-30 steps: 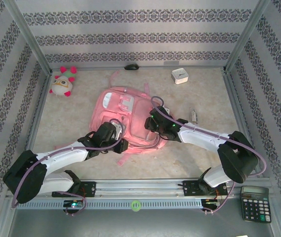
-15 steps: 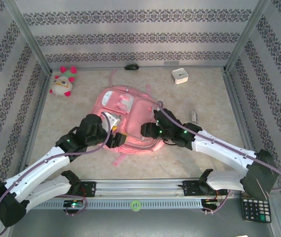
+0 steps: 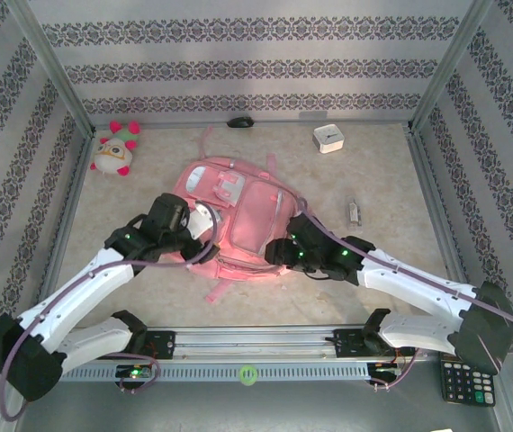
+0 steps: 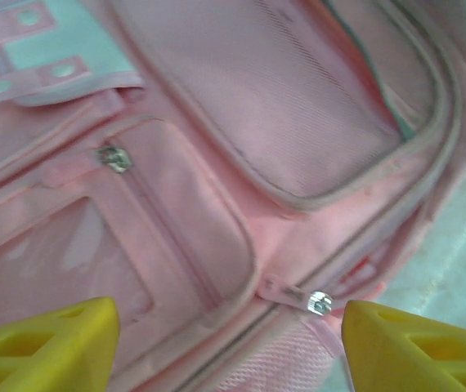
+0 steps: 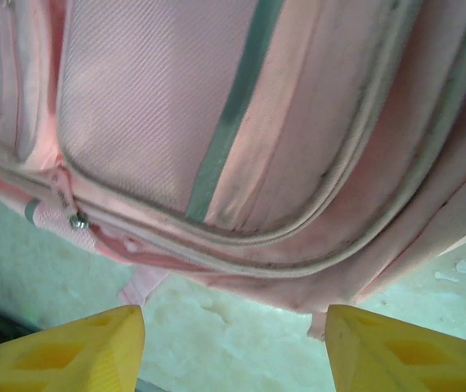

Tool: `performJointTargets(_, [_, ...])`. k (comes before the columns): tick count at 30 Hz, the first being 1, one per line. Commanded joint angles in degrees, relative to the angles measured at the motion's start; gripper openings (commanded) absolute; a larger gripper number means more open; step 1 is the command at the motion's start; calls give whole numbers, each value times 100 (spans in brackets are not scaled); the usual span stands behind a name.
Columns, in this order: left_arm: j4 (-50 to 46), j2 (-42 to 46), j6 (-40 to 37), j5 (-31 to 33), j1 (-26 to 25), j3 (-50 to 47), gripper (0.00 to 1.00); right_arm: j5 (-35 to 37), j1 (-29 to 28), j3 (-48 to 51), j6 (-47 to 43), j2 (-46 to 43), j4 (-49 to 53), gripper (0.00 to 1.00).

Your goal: Pack the student bag

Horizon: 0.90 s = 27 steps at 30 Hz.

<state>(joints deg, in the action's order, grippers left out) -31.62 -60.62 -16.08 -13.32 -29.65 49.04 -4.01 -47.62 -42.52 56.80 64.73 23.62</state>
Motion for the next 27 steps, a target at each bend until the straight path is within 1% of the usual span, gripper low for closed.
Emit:
performJointTargets(1, [-101,-323,913,-649,144,238,69,-117,334,410,533,-57,-472,61])
performJointTargets(3, [269,-354,1987,-813,145,-35,65,-147,382,455,576,36,-754,60])
performJointTargets(5, [638,-266,2838,-766,125,-387,62,-147,372,451,618,180,-872,57])
performJointTargets(6, [788,-212,3190,-713,100,-564,61,-148,367,476,639,265,-954,57])
performJointTargets(9, [1039,-27,3871,-295,-16,-1001,60,-97,315,521,724,493,-1163,54])
performJointTargets(11, [1426,3,4163,-359,-71,-1298,60,-22,231,565,789,652,-1409,51])
performJointTargets(15, [2419,-284,4607,-875,-183,-1658,60,78,51,598,976,983,-1938,48])
performJointTargets(18, [3326,-556,4807,-1374,-329,-1813,58,166,-72,561,1070,1178,-2236,47])
performJointTargets(20, [3743,-729,4875,-1624,-456,-1820,58,171,-81,539,1101,1292,-2398,46])
performJointTargets(23, [4014,-969,4868,-2020,-652,-1708,58,169,-60,517,1114,1425,-2607,45])
performJointTargets(27, [4334,-933,4892,-2419,-825,-1678,58,37,36,464,1073,1581,-2817,43])
